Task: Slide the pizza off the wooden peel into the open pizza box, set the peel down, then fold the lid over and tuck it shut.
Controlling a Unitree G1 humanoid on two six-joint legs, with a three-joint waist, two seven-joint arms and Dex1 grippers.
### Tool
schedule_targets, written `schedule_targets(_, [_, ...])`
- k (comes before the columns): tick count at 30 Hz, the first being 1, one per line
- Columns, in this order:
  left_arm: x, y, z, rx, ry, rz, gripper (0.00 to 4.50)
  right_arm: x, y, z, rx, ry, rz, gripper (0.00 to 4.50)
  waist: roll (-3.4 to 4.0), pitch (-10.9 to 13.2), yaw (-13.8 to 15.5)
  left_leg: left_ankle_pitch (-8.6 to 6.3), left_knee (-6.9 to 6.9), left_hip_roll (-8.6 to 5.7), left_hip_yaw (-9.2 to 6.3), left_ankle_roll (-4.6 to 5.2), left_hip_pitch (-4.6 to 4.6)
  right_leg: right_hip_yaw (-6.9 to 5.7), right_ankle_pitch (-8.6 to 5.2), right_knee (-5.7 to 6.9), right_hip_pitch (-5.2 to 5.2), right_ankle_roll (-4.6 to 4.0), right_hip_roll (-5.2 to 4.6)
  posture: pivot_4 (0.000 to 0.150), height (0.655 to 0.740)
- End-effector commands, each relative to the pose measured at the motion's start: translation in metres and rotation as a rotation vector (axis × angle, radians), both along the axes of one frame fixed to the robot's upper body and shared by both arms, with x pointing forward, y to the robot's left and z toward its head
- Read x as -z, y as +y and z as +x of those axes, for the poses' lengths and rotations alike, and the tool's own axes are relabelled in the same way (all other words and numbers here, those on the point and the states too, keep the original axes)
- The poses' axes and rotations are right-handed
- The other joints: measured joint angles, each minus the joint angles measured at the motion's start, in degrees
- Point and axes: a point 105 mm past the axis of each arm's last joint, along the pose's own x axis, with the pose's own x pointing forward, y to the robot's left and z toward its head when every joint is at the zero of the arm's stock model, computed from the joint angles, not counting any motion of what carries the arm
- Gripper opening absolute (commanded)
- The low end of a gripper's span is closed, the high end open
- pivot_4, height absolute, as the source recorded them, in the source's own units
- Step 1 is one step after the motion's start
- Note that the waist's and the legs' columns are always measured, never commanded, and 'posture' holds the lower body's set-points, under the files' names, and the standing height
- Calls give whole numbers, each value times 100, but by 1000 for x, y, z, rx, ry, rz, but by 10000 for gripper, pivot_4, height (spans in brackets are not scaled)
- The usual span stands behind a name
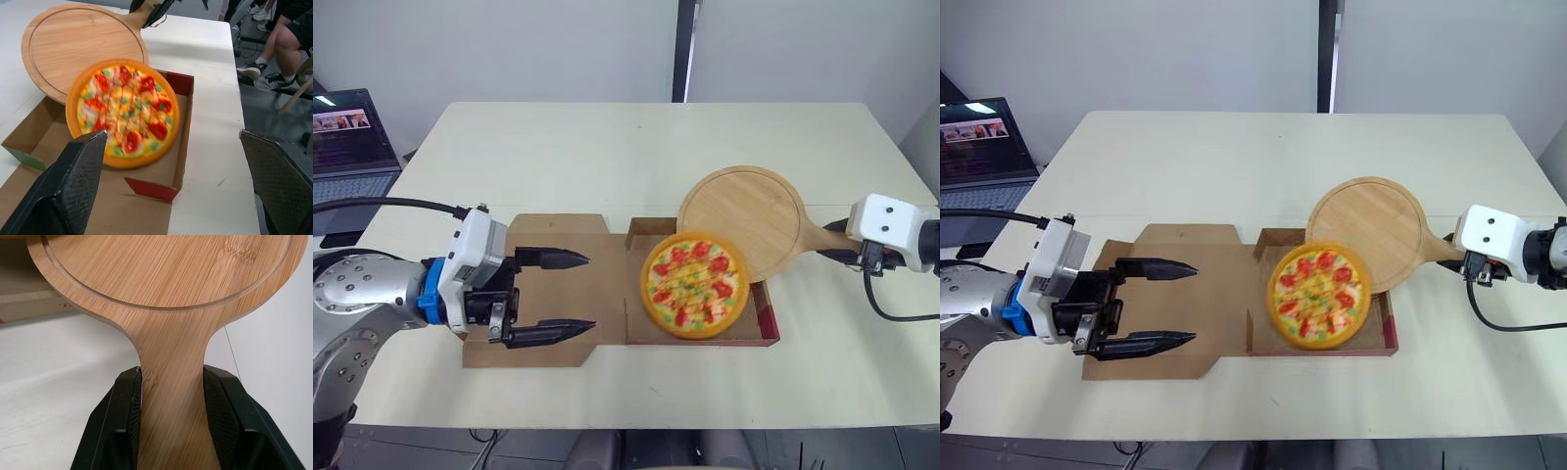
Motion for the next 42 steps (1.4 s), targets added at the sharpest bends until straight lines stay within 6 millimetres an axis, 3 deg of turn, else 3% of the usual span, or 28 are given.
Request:
schedule_targets(1, [-5, 1, 1, 3, -33, 0, 45000, -37, -2, 1, -3, -138, -31, 15485, 0, 0, 0, 0, 0, 0, 0, 0, 0, 0, 0, 0, 0, 0, 0, 1500, 7400])
schedule_targets(10, [-6, -1, 4, 12, -42, -8, 45000, -64, -23, 5, 65, -222, -44, 15485, 0, 0, 0, 0, 0, 0, 1, 0, 0, 1, 1, 0, 0, 0, 0, 1500, 7400])
schedule_targets(18, [-8, -3, 5, 22, -45, -23, 45000, -70, -39, -4, 138, -233, 17, 15485, 0, 0, 1, 0, 0, 0, 2, 0, 0, 1, 1, 1, 0, -1, 0, 1500, 7400])
schedule_targets(24, [-11, -8, 4, 43, -49, -44, 45000, -46, -56, -23, 281, -170, 184, 15485, 0, 0, 25, 0, 4, -1, 0, 0, -2, 0, 9, 1, 1, 0, 0, 1500, 7400])
schedule_targets(32, [-17, -26, 8, 79, -54, -122, 45000, 2, -82, -52, 570, -88, 507, 15485, 4, -2, 37, 0, 12, -4, 2, 1, 4, 6, 19, 1, 12, 7, 0, 1500, 7400])
schedule_targets(42, [-23, -54, 10, 91, -55, -235, 45000, 50, -102, -65, 825, -50, 643, 15485, 10, -7, 26, 1, 13, -2, 7, 0, 21, 15, 21, 5, 22, 7, 3, 1500, 7400])
